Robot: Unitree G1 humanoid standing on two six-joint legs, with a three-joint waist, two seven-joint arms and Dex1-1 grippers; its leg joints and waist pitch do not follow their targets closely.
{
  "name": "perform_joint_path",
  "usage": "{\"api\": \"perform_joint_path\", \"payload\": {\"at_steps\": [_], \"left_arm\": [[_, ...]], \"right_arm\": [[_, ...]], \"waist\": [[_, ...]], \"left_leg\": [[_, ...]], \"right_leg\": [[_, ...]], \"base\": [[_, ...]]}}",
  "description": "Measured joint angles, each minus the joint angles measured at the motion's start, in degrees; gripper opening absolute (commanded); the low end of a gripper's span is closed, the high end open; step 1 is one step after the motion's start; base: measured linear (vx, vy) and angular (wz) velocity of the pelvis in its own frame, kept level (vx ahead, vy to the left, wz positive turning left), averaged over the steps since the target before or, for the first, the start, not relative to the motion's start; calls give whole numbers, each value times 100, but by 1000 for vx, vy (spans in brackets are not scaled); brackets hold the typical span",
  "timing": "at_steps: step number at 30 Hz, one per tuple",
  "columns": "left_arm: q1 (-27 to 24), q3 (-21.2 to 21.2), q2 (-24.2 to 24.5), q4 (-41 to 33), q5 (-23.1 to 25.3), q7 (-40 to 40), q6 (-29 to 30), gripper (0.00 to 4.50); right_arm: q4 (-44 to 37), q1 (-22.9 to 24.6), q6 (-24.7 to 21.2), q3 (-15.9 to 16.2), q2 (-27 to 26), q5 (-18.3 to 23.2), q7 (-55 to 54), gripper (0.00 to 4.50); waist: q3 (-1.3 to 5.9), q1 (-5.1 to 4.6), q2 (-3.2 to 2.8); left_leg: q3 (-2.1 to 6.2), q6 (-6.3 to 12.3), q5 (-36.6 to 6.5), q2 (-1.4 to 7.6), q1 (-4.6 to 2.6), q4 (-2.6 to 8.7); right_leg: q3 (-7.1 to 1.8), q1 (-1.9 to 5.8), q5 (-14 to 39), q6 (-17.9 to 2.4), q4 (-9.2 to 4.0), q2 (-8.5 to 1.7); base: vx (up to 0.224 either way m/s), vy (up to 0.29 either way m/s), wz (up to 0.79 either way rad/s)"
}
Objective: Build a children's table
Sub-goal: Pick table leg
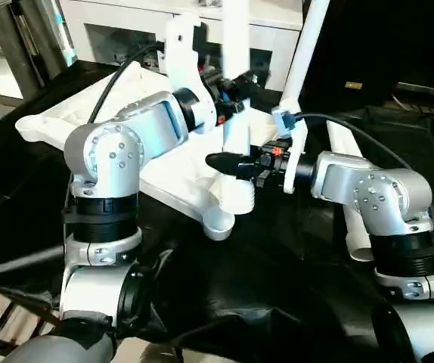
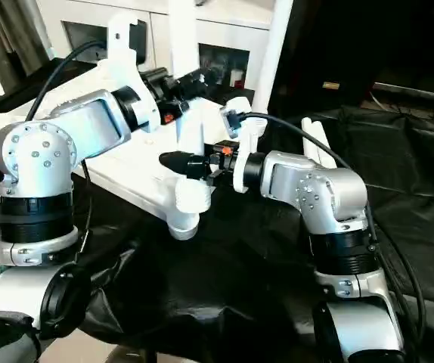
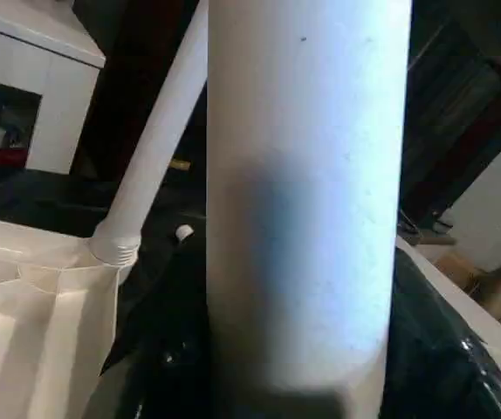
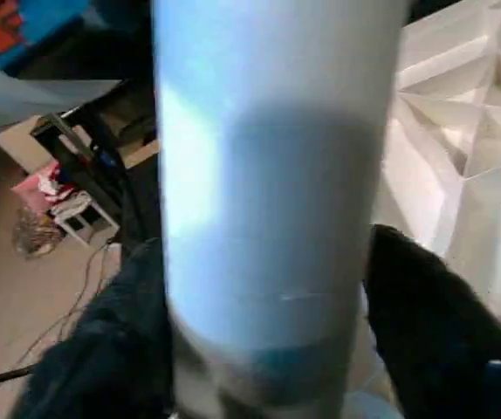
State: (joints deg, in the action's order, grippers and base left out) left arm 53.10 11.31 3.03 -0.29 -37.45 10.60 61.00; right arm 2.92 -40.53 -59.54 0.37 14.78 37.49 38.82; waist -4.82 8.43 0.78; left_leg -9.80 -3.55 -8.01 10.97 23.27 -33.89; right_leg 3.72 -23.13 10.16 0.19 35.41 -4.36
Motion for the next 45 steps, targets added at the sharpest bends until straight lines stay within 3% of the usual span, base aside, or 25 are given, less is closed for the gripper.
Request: {"api": "perform_joint_path", "payload": {"at_steps": [11,14,19,23,31,45], "left_arm": [[-5,6,23,0,5,-3,-13,185],[-36,21,20,0,2,-17,-21,254],[-48,18,19,-1,13,-82,-20,299],[-68,11,-11,5,139,-339,10,330],[-42,338,-482,549,564,-1465,-221,330],[15,587,-909,611,620,-2252,-698,216]], "right_arm": [[-49,1,-13,11,-32,10,-56,193],[-56,9,-13,11,-110,9,-157,191],[-162,41,60,78,-184,-168,-378,191],[-281,53,437,161,-250,-528,-785,191],[-298,53,916,697,-563,-1490,-1771,191],[-347,56,1077,877,-848,-1892,-2219,191]], "waist": [[4,16,7],[4,16,7],[5,22,7],[5,21,10],[10,-17,37],[13,-21,48]], "left_leg": [[0,-1,0,0,0,-1],[0,-1,0,0,-1,-1],[0,-1,1,0,-1,-2],[0,-2,1,0,-2,-2],[0,-3,2,0,-2,-2],[0,-3,2,-1,4,-1]], "right_leg": [[0,1,-2,0,3,0],[0,0,-2,0,4,0],[0,0,-2,-1,5,0],[0,0,-2,0,9,0],[-1,-1,7,32,6,0],[-2,1,-15,26,-12,0]], "base": [[0,0,0],[0,0,0],[0,0,0],[0,0,0],[0,0,0],[0,0,0]]}}
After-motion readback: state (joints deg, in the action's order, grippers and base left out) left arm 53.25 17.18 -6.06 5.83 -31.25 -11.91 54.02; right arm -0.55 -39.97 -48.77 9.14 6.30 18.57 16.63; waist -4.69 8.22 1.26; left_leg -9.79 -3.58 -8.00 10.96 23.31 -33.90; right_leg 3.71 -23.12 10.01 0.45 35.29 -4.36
